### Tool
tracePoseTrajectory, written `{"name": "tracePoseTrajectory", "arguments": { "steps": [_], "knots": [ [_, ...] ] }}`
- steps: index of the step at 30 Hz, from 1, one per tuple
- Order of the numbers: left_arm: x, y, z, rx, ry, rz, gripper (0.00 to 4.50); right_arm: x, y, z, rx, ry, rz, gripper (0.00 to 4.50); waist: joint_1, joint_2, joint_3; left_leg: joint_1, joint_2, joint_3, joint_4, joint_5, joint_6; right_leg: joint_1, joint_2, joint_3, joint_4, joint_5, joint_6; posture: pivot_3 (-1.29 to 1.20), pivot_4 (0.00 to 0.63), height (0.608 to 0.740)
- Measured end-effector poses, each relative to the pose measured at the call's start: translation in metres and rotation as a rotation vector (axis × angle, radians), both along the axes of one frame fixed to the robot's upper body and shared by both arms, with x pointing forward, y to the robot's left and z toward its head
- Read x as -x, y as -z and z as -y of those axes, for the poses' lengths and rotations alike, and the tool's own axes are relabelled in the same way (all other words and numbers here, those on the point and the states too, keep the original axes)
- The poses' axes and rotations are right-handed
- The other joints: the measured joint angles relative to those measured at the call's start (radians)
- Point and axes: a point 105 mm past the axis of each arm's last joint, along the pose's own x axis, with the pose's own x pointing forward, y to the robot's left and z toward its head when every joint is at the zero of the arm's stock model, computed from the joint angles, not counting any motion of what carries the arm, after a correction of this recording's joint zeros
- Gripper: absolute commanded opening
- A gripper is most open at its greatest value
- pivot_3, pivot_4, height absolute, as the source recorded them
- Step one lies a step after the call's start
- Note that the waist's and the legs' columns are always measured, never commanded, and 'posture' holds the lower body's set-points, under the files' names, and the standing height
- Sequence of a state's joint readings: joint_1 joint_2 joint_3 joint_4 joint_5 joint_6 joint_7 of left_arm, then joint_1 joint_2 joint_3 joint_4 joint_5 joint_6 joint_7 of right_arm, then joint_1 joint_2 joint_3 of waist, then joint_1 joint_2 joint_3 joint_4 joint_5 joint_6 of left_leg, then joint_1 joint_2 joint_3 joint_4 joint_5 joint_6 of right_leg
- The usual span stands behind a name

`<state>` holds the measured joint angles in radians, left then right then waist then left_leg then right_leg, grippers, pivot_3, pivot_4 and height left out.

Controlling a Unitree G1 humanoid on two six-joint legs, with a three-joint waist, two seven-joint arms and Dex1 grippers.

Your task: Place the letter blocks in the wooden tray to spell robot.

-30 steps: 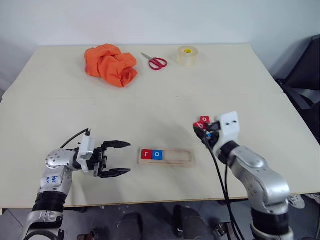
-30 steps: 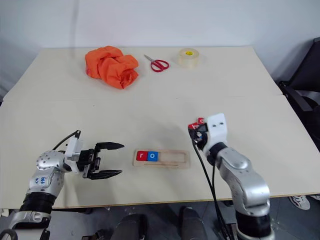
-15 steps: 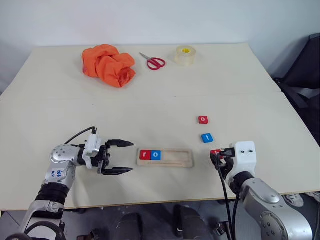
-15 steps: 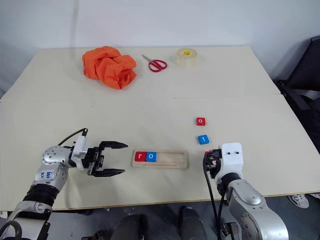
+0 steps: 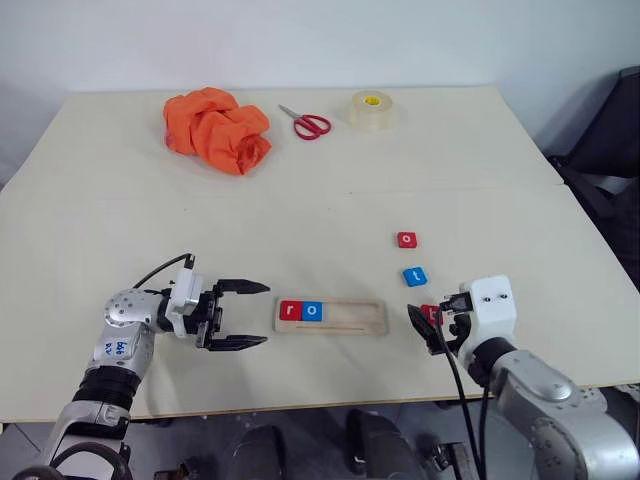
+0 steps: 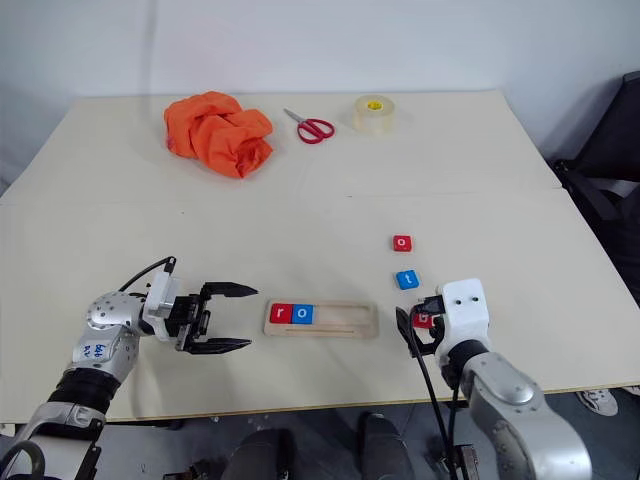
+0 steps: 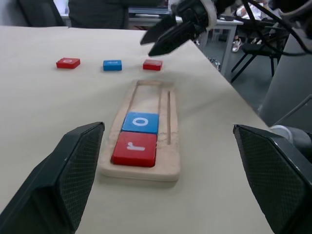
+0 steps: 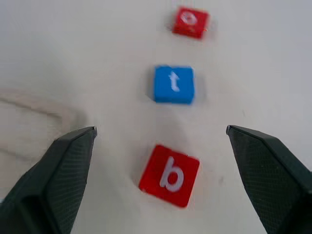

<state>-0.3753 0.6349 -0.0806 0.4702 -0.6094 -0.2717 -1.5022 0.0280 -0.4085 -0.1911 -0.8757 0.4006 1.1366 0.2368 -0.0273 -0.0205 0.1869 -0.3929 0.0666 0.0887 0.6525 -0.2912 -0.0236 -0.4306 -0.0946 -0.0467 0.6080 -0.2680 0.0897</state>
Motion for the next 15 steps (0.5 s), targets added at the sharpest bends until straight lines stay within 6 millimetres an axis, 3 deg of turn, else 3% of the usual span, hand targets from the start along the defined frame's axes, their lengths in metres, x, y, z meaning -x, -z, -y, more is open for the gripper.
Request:
{"name": "tracePoseTrajectory", "arguments": {
  "steps": [6, 15],
  "knots": [
    [0.007, 0.002, -0.008, -0.016, -0.009, -0.009, 4.5, 0.001, -0.019, 0.008, 0.23, -0.348, -0.007, 4.47, 0.001, -0.002, 0.0, 0.001, 0.0, 0.0, 0.0, 0.0, 0.0, 0.002, 0.0, 0.0, -0.002, 0.0, 0.001, 0.0, 0.15, 0.74],
    [0.015, 0.005, -0.02, -0.008, -0.06, -0.002, 4.5, -0.023, -0.009, 0.029, 0.41, -0.699, -0.101, 4.47, 0.001, -0.002, 0.0, 0.001, 0.0, 0.001, 0.0, 0.0, 0.0, 0.002, 0.0, 0.0, -0.003, 0.001, 0.002, 0.0, 0.15, 0.74]
  ]
}}
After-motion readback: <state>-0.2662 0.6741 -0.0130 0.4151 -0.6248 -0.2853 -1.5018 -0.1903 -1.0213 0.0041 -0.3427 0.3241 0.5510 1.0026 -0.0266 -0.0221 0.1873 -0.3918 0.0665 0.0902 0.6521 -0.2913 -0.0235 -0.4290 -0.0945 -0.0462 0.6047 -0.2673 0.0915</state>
